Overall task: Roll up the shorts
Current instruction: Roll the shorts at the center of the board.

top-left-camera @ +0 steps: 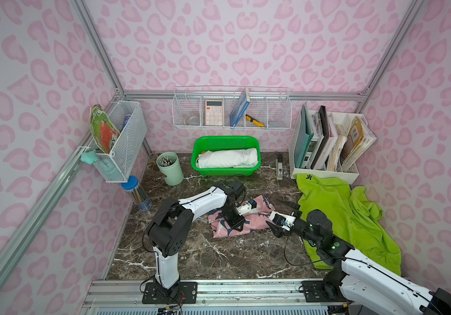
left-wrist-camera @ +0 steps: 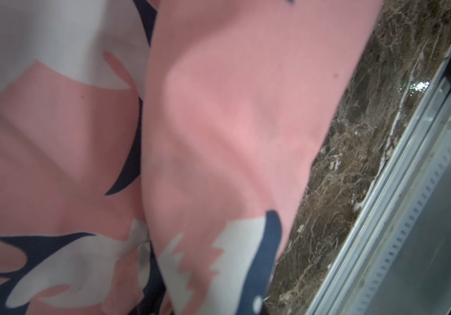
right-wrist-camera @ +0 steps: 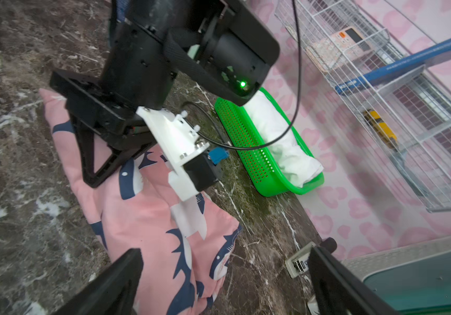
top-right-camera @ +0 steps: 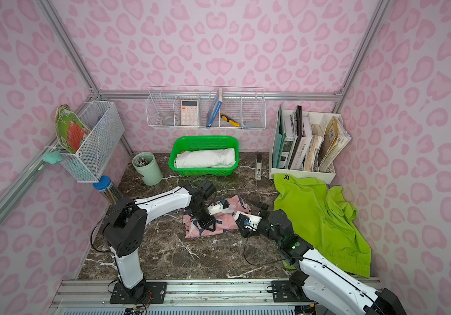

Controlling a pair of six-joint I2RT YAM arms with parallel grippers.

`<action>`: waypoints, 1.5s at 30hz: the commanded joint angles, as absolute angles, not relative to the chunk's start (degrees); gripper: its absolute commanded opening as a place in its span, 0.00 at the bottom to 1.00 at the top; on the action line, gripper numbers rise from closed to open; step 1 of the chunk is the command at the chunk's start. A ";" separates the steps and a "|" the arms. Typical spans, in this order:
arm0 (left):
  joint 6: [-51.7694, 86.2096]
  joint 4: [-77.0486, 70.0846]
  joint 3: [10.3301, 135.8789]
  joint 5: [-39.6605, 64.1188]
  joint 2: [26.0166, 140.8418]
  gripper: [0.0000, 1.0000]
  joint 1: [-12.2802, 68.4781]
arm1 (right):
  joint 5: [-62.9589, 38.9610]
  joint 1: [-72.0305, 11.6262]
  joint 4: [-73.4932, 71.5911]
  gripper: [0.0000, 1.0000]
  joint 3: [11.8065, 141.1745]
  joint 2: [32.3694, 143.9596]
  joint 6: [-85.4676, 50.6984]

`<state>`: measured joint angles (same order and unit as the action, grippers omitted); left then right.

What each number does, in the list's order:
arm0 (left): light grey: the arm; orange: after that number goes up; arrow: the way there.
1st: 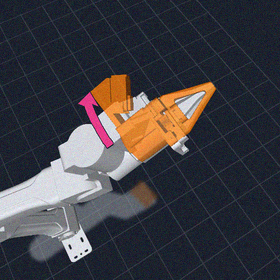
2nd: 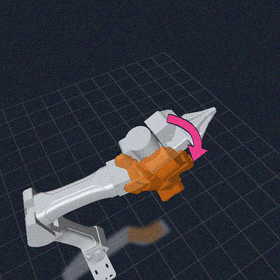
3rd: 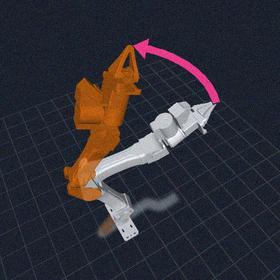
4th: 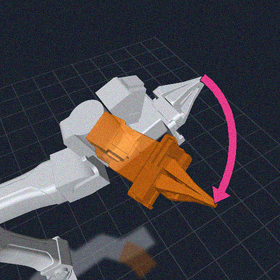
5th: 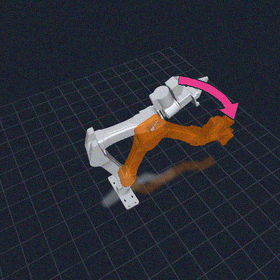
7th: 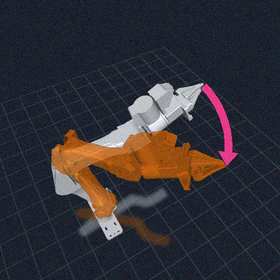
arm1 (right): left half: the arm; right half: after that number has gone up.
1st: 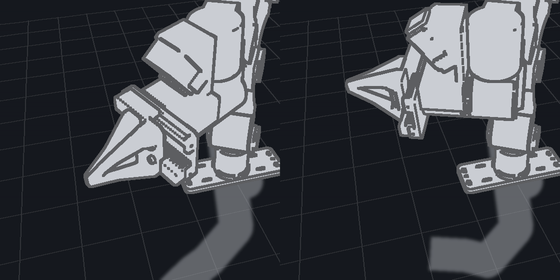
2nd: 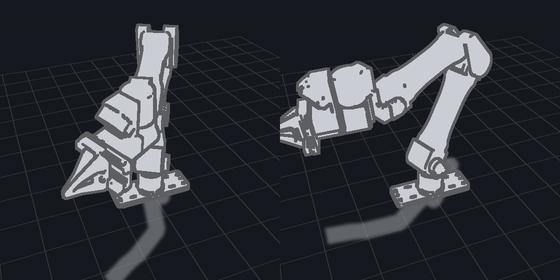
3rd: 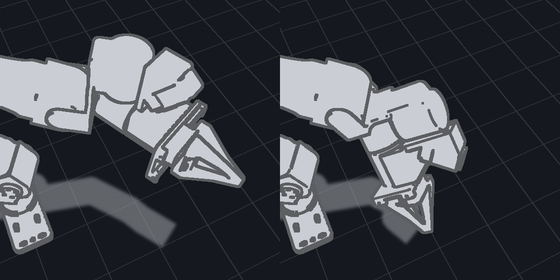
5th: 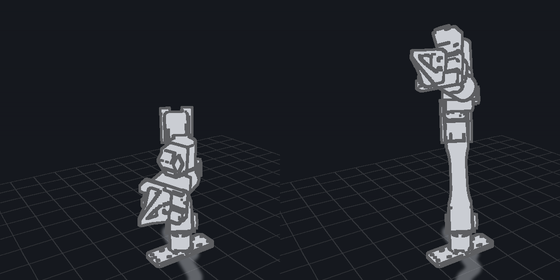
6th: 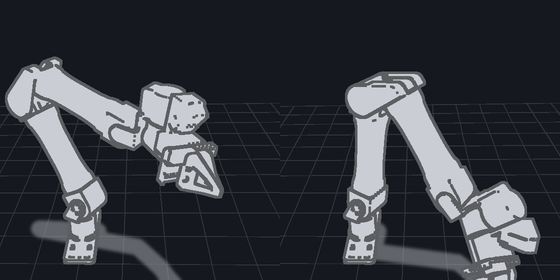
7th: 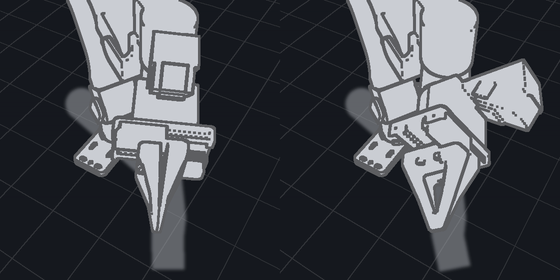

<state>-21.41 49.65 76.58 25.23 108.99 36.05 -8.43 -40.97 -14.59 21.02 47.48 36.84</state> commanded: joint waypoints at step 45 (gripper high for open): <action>-21.39 56.91 81.76 37.53 113.13 0.06 29.64 | -7.29 -44.84 -15.42 0.04 29.47 84.92 43.77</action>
<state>-22.24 58.65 81.91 36.51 115.22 29.69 -5.37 -45.17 -18.61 28.93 85.32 44.80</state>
